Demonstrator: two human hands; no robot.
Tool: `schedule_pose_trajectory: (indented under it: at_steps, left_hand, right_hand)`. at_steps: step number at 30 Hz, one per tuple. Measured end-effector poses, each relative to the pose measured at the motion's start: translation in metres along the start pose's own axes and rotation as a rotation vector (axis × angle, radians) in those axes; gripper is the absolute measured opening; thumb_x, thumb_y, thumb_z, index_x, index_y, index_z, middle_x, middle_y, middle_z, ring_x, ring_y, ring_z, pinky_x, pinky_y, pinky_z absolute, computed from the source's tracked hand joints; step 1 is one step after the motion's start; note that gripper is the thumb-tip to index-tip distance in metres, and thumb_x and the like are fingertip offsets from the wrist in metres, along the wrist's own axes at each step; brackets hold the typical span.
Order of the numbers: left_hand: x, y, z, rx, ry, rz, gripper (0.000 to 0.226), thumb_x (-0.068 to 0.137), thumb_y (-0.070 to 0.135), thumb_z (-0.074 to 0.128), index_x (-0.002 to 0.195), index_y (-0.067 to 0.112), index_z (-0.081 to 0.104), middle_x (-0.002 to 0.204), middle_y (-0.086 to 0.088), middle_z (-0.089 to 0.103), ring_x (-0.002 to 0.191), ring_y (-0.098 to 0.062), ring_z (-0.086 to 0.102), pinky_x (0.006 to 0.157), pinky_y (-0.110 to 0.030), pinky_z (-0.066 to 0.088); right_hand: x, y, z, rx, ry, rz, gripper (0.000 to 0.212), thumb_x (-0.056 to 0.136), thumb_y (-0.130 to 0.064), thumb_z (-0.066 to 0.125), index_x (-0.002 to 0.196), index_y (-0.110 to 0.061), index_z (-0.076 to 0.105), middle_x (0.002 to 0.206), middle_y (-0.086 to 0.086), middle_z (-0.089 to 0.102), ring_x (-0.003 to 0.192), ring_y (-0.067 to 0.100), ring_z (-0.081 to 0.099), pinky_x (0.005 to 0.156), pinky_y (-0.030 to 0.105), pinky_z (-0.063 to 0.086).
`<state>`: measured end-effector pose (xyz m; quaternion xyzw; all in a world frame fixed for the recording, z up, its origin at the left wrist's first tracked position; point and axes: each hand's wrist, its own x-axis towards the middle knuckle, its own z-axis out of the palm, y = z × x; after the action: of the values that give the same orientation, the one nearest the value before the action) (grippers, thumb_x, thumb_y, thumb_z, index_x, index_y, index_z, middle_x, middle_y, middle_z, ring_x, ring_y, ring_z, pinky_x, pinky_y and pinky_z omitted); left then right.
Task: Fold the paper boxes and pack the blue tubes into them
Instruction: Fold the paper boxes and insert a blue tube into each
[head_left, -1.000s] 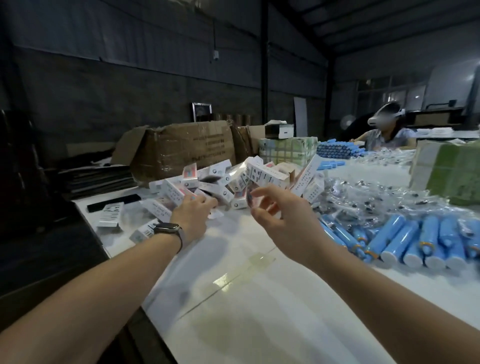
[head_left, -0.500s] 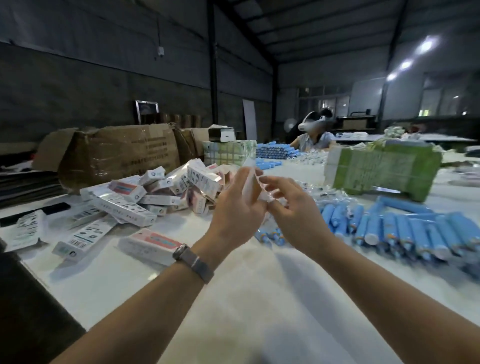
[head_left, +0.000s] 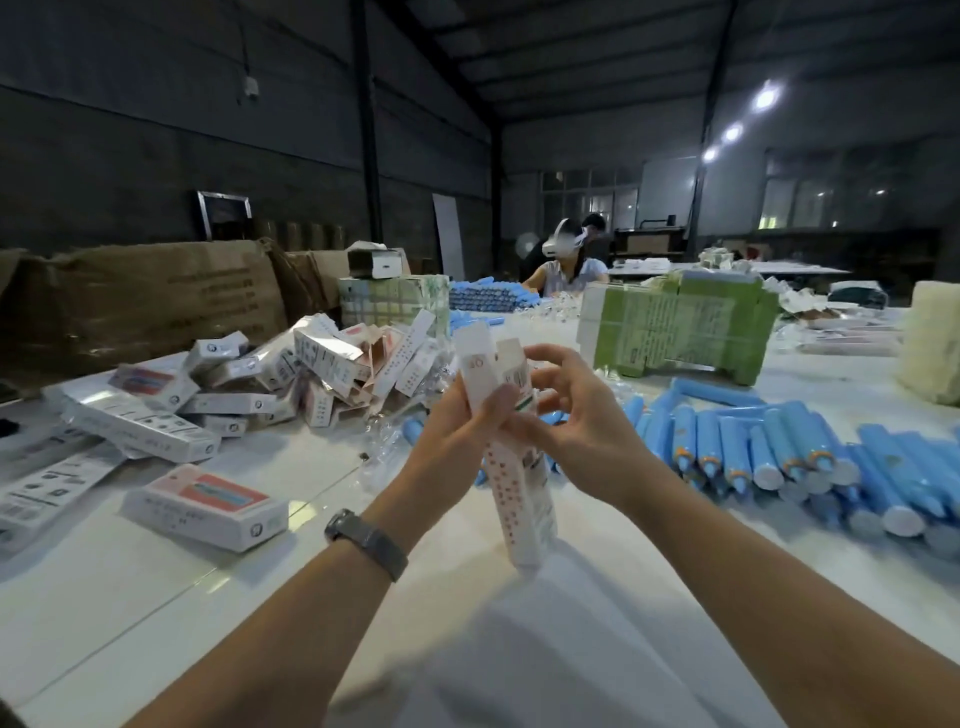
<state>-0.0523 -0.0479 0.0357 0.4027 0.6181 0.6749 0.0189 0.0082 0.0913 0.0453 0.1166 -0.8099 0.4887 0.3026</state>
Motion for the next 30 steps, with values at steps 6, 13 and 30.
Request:
schedule_pose_trajectory:
  at_steps: [6,13,30]
  left_hand:
    - [0.0,-0.006,-0.013,0.142,0.221,0.104,0.042,0.082,0.045,0.071,0.116,0.034,0.048,0.107,-0.007,0.064,0.097,-0.021,0.065,0.081,-0.038,0.058]
    - [0.007,-0.024,-0.029,0.277,0.435,0.207,0.06,0.075,0.032,0.085,0.117,0.038,0.041,0.113,-0.004,0.063,0.093,-0.003,0.064,0.072,-0.014,0.05]
    - [0.003,-0.027,-0.022,0.339,0.333,0.245,0.065,0.099,0.031,0.057,0.156,0.018,0.027,0.122,-0.004,0.058,0.099,-0.017,0.063,0.081,-0.039,0.059]
  right_hand:
    - [0.016,0.017,-0.006,0.064,-0.035,0.082,0.051,0.077,-0.039,0.075,0.123,-0.043,0.053,0.117,-0.011,0.062,0.1,0.004,0.063,0.075,0.02,0.053]
    - [0.029,0.06,0.013,-0.896,-0.296,0.256,0.056,0.084,-0.016,0.058,0.138,-0.033,0.052,0.141,0.001,0.047,0.127,0.028,0.041,0.107,0.04,0.037]
    - [0.028,0.073,0.032,-1.308,-0.233,0.481,0.032,0.096,-0.044,0.039,0.118,-0.028,0.056,0.127,0.004,0.053,0.121,0.026,0.047,0.085,0.04,0.038]
